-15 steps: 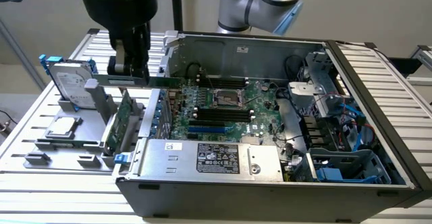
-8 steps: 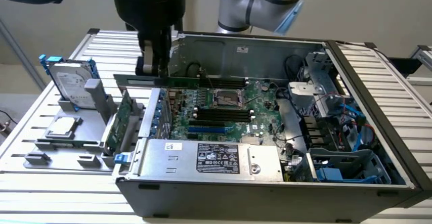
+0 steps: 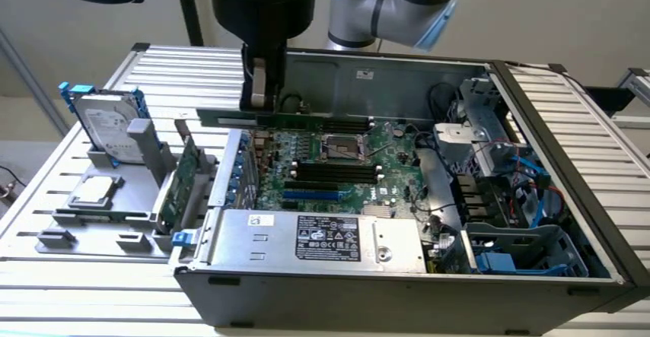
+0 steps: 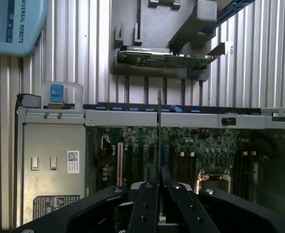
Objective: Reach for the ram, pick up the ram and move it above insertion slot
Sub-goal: 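Pick up the ram and move it above insertion slot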
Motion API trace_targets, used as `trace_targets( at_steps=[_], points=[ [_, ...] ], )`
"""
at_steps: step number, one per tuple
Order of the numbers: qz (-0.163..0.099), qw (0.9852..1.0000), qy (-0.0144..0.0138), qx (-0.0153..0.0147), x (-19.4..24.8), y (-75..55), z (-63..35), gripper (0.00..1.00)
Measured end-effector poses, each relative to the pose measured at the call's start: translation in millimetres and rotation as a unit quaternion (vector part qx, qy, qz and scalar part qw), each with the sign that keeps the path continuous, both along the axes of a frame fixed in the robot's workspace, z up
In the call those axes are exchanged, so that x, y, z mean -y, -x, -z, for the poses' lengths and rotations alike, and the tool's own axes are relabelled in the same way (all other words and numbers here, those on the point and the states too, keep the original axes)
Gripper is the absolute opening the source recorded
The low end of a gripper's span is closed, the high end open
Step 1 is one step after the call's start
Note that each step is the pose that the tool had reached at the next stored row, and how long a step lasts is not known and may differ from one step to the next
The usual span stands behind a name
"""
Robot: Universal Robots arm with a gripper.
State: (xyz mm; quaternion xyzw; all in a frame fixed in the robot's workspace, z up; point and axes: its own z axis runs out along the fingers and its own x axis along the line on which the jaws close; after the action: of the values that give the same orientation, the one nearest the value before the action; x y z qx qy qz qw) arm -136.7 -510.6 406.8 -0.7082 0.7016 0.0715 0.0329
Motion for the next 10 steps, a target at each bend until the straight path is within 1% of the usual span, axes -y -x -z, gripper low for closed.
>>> trace_targets(
  at_steps=[10],
  points=[
    [0.0,1.0,0.0007,-0.0004,-11.5,-27.3,0.0,0.13]
  ],
)
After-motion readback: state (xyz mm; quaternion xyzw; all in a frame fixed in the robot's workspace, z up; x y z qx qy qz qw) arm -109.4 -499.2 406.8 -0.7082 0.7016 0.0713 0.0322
